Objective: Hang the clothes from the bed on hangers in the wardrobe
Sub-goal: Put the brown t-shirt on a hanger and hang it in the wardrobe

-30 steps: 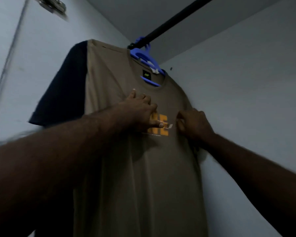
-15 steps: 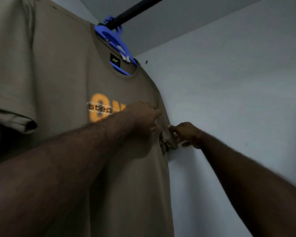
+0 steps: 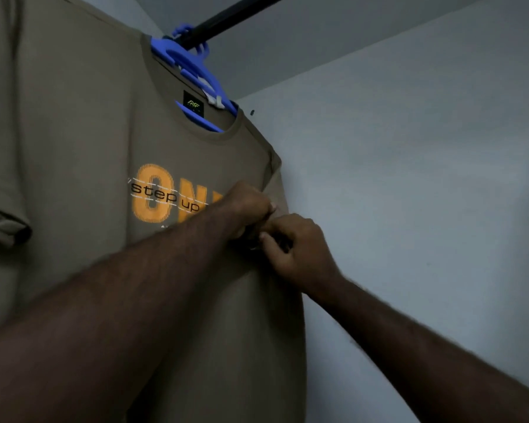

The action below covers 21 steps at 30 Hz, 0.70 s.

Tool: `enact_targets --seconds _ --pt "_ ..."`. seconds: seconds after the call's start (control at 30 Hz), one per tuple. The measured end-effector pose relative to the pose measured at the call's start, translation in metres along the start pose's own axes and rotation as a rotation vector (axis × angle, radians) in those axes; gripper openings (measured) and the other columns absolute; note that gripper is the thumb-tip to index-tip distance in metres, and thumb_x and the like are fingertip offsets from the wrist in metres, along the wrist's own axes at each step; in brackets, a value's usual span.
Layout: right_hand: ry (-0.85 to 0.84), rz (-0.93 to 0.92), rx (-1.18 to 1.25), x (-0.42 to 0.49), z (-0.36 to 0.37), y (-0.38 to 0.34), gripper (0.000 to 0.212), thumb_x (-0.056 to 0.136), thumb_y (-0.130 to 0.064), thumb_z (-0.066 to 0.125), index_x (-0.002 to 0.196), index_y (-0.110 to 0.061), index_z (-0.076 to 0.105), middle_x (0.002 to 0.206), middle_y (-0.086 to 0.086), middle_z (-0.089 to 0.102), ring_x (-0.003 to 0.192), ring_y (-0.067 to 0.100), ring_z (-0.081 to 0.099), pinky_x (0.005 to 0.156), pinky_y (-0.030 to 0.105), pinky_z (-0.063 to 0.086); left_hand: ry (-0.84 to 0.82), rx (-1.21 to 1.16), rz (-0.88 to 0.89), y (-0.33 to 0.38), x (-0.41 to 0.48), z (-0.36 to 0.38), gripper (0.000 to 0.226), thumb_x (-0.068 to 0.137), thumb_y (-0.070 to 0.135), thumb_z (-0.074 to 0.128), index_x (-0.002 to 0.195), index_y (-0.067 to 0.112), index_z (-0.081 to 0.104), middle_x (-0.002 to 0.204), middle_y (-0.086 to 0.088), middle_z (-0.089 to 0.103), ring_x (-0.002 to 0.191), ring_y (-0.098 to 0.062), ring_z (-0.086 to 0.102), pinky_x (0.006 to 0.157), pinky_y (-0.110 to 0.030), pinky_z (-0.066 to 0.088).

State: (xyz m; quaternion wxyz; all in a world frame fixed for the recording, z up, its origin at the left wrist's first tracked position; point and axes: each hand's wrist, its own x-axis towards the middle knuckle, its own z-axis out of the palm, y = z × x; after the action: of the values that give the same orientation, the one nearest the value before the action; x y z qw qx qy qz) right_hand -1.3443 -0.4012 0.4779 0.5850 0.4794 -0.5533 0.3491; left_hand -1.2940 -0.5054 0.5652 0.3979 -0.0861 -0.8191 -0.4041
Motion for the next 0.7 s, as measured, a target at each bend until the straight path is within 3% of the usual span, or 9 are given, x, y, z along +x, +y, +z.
enact_targets --seconds 0.07,0.13,0.2,0.23,0.3,0.43,0.57,0.63,0.7 --pt "0.169 0.173 0.054 0.004 -0.011 0.013 0.016 0.086 -0.023 0.06 0.079 -0.013 0.071 0.076 -0.004 0.069 0.072 0.008 0.062 0.066 0.021 0.046 0.003 -0.032 -0.003 -0.003 0.004 -0.003 0.023 0.089 0.014 0.068 0.069 0.011 0.057 0.073 -0.009 0.058 0.068 -0.021 0.057 0.062 -0.028 0.047" --pt "0.223 0.54 0.118 0.015 -0.025 0.027 0.022 0.091 -0.032 0.061 0.082 -0.013 0.068 0.081 -0.001 0.071 0.077 0.013 0.065 0.073 0.027 0.051 -0.045 -0.062 -0.002 -0.006 0.007 -0.004 0.014 0.091 0.017 0.066 0.081 0.007 0.064 0.088 -0.012 0.066 0.084 -0.025 0.064 0.078 -0.035 0.055" --pt "0.013 0.903 0.353 0.028 -0.037 0.038 0.042 0.094 -0.051 0.056 0.097 -0.011 0.067 0.097 0.009 0.072 0.085 0.02 0.068 0.077 0.034 0.054 -0.078 -0.061 0.006 -0.008 0.007 -0.003 0.015 0.092 0.017 0.064 0.093 0.003 0.067 0.1 -0.012 0.068 0.095 -0.025 0.064 0.088 -0.037 0.053" --pt "-0.132 0.999 0.454 0.032 -0.041 0.041 0.053 0.093 -0.061 0.051 0.107 -0.011 0.065 0.104 0.011 0.071 0.091 0.023 0.069 0.078 0.036 0.054 -0.086 -0.055 0.011 -0.008 0.005 -0.002 0.02 0.093 0.018 0.063 0.102 0.001 0.067 0.105 -0.011 0.066 0.099 -0.024 0.062 0.089 -0.036 0.052" --pt "-0.332 1.035 0.56 0.037 -0.044 0.046 0.065 0.089 -0.069 0.045 0.117 -0.013 0.061 0.11 0.011 0.069 0.098 0.026 0.068 0.084 0.039 0.056 -0.103 -0.046 0.018 -0.006 0.001 0.001 0.031 0.095 0.019 0.06 0.12 0.002 0.062 0.117 -0.012 0.065 0.105 -0.025 0.061 0.091 -0.036 0.051" --pt "-0.479 1.038 0.602 0.041 -0.04 0.05 0.064 0.088 -0.068 0.05 0.117 -0.013 0.063 0.111 0.012 0.068 0.102 0.027 0.065 0.091 0.041 0.052 -0.127 -0.057 0.039 -0.002 -0.002 0.004 0.019 0.097 0.016 0.057 0.107 0.003 0.065 0.11 -0.016 0.065 0.104 -0.029 0.062 0.096 -0.046 0.051" --pt "-0.524 1.103 0.626 0.04 -0.038 0.055 0.069 0.086 -0.073 0.046 0.117 -0.014 0.062 0.11 0.011 0.066 0.105 0.027 0.062 0.088 0.04 0.052 -0.175 -0.106 0.026 -0.003 -0.003 0.004 0.017 0.096 0.017 0.056 0.106 0.006 0.065 0.11 -0.014 0.066 0.105 -0.029 0.063 0.096 -0.05 0.051" --pt "-0.504 1.072 0.611 0.038 -0.037 0.055 0.049 0.093 -0.057 0.053 0.109 -0.013 0.066 0.103 0.011 0.066 0.097 0.025 0.062 0.084 0.039 0.054 -0.183 -0.098 0.018 -0.003 -0.005 0.004 0.018 0.096 0.017 0.057 0.105 0.005 0.065 0.11 -0.015 0.066 0.105 -0.031 0.063 0.096 -0.051 0.051" --pt "-0.435 1.0 0.535 0.043 -0.04 0.052 0.017 0.094 -0.029 0.062 0.09 -0.012 0.066 0.09 0.009 0.065 0.084 0.021 0.061 0.08 0.037 0.053 -0.163 -0.069 0.025 -0.003 -0.006 0.003 0.022 0.094 0.018 0.06 0.105 0.0 0.064 0.11 -0.02 0.066 0.105 -0.036 0.063 0.095 -0.053 0.051"
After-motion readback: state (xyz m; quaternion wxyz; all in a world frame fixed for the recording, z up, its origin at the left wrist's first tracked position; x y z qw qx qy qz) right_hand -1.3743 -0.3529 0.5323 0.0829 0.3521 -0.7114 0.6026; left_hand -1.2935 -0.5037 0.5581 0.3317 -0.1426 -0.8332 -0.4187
